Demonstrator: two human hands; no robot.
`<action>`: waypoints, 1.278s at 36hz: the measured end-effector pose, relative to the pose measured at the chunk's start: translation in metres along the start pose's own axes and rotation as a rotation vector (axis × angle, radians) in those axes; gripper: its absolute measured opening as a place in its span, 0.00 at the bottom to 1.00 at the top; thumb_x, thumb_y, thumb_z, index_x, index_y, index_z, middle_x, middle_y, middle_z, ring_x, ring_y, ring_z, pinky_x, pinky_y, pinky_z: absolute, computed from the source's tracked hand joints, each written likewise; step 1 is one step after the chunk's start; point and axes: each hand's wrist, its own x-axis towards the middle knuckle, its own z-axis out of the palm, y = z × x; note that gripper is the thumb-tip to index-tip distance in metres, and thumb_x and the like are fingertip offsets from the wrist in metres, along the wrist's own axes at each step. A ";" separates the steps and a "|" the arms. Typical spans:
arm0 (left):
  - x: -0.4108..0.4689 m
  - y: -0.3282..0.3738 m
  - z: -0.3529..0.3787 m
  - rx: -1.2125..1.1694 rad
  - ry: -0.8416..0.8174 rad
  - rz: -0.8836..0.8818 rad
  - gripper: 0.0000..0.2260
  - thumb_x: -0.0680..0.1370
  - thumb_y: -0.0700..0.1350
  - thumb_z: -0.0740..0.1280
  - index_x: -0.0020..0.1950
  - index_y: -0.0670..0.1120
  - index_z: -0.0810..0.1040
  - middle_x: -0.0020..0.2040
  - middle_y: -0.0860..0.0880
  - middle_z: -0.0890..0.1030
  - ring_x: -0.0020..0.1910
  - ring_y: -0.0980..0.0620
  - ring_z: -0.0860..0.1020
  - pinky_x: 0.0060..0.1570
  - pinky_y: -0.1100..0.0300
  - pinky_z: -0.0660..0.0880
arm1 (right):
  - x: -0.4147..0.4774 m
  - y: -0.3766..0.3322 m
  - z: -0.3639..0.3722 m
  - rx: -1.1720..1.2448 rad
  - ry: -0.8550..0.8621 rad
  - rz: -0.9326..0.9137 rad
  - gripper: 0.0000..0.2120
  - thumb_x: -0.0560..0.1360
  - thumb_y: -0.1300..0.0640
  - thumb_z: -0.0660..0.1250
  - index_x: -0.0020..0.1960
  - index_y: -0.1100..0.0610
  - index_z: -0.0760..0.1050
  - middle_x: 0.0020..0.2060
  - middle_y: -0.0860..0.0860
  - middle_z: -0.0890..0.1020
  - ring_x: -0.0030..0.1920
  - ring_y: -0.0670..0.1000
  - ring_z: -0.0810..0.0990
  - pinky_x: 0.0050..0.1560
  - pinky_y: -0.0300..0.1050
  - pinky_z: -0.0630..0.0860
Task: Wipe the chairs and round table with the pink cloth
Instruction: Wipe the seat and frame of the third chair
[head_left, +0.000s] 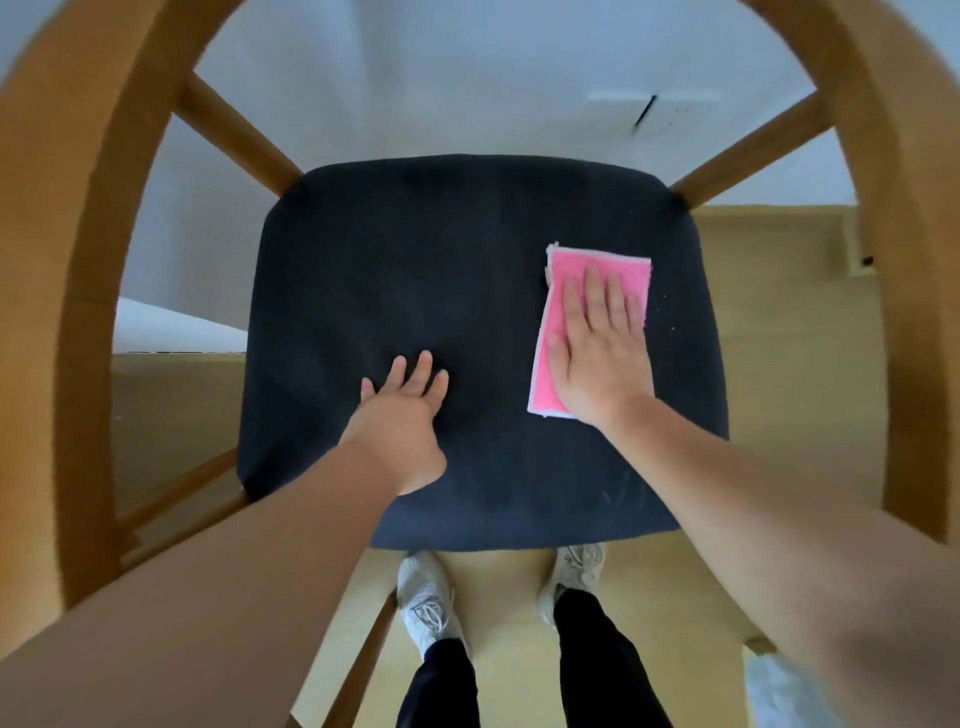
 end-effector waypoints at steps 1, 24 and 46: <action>0.000 0.000 0.000 0.000 0.000 0.001 0.38 0.72 0.43 0.59 0.77 0.51 0.41 0.77 0.51 0.36 0.75 0.47 0.37 0.73 0.44 0.43 | -0.018 0.000 0.006 0.001 -0.016 0.015 0.31 0.81 0.44 0.33 0.79 0.59 0.40 0.79 0.58 0.45 0.78 0.60 0.41 0.77 0.57 0.41; -0.003 0.029 0.016 0.107 0.168 -0.016 0.36 0.74 0.44 0.59 0.77 0.48 0.44 0.77 0.48 0.39 0.75 0.41 0.40 0.71 0.39 0.48 | -0.094 0.015 0.025 0.047 -0.044 0.123 0.29 0.80 0.44 0.36 0.77 0.56 0.37 0.79 0.57 0.46 0.78 0.60 0.40 0.77 0.56 0.37; 0.007 0.027 0.012 0.130 0.049 -0.019 0.36 0.74 0.46 0.57 0.77 0.47 0.42 0.77 0.47 0.38 0.75 0.41 0.39 0.71 0.39 0.47 | 0.135 0.044 -0.046 0.022 0.070 0.120 0.31 0.80 0.43 0.37 0.79 0.57 0.50 0.75 0.62 0.60 0.75 0.65 0.58 0.75 0.62 0.52</action>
